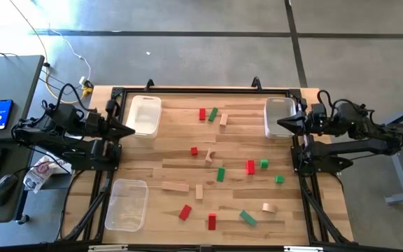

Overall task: Sort & place blocks by color
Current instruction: Put the red block into the gray bin

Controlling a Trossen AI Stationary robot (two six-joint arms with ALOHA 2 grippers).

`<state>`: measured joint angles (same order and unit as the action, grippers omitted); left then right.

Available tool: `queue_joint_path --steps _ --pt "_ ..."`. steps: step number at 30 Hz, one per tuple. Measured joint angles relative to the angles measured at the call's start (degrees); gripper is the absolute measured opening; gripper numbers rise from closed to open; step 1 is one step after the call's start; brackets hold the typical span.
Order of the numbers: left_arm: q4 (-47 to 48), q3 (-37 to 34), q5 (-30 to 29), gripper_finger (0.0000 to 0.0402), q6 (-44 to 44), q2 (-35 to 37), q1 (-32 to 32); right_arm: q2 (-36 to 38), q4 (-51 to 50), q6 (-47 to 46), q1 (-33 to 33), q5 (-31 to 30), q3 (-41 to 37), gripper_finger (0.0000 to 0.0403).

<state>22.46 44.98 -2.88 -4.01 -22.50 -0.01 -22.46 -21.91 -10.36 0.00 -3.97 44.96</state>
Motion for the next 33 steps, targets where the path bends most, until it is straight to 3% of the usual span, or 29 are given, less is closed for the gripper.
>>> queue_joint_path --steps 5,24,33 --pt "0.0 0.0 -0.6 0.0001 -4.6 0.0 0.0 0.0 0.0 0.2 0.0 0.0 0.0 0.0" --pt "-3.0 0.0 -0.6 0.0 -3.7 0.0 0.0 0.0 0.1 0.3 0.0 -1.8 0.0 0.0" --pt "-2.9 0.0 -1.0 0.0 -3.7 0.0 0.0 -2.1 11.8 3.5 0.0 -2.3 0.0 0.0008"
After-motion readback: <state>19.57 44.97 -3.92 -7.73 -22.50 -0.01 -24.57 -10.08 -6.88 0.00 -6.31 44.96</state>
